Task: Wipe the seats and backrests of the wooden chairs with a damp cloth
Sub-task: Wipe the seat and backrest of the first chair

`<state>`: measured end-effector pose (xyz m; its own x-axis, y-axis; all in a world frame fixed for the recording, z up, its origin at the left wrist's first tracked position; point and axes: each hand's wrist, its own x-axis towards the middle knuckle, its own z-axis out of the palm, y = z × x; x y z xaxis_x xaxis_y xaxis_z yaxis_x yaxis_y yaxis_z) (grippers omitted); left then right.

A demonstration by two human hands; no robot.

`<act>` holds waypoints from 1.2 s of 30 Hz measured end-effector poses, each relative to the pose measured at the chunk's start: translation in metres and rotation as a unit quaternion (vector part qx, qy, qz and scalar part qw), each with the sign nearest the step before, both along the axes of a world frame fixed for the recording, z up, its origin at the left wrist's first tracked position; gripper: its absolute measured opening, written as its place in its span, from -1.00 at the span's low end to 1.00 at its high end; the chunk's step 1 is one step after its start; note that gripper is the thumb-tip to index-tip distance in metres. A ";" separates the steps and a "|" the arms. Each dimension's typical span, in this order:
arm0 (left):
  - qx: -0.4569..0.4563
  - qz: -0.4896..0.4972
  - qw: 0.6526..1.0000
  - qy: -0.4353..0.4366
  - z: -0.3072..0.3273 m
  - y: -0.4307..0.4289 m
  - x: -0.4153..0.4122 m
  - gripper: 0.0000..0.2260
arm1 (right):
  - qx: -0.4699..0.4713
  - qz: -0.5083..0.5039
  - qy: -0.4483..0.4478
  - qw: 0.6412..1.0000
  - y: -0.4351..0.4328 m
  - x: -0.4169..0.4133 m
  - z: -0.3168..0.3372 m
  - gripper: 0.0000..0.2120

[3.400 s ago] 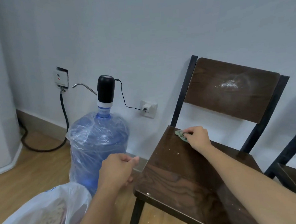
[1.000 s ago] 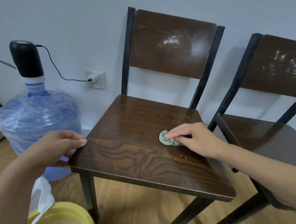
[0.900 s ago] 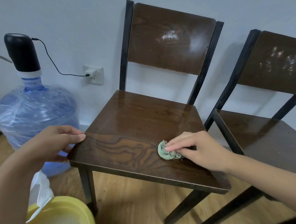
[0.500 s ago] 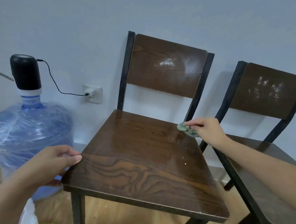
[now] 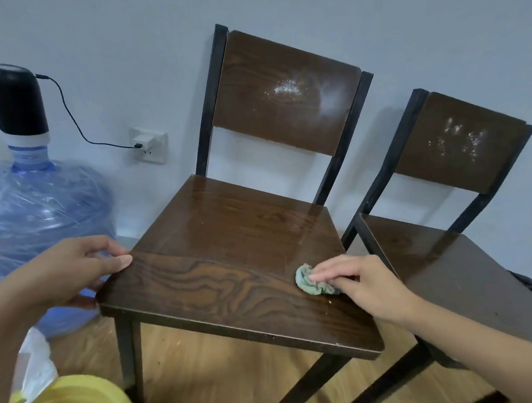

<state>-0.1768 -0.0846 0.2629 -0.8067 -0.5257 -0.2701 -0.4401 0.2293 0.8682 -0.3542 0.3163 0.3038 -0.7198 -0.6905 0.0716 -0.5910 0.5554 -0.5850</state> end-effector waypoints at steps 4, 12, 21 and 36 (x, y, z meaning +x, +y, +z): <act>-0.005 0.002 1.000 -0.006 -0.001 -0.002 -0.002 -0.96 | 0.022 0.060 -0.035 0.997 0.042 0.057 0.010 -0.55; -0.013 0.023 1.000 0.012 -0.010 -0.007 -0.017 -0.94 | -0.015 -0.137 0.084 0.987 0.006 -0.064 0.038 -0.68; -0.066 0.031 0.997 0.032 -0.017 -0.004 -0.026 -0.83 | -0.001 -0.221 0.058 0.974 -0.037 -0.119 -0.009 -0.71; -0.075 -0.011 0.995 0.059 -0.002 0.006 -0.008 -0.88 | -0.021 0.037 0.070 0.997 -0.002 0.076 -0.002 -0.70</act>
<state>-0.1849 -0.0786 0.2612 -0.8393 -0.5357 -0.0929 -0.3316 0.3691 0.8682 -0.2782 0.3147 0.3022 -0.6486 -0.7349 0.1983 -0.7066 0.4844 -0.5159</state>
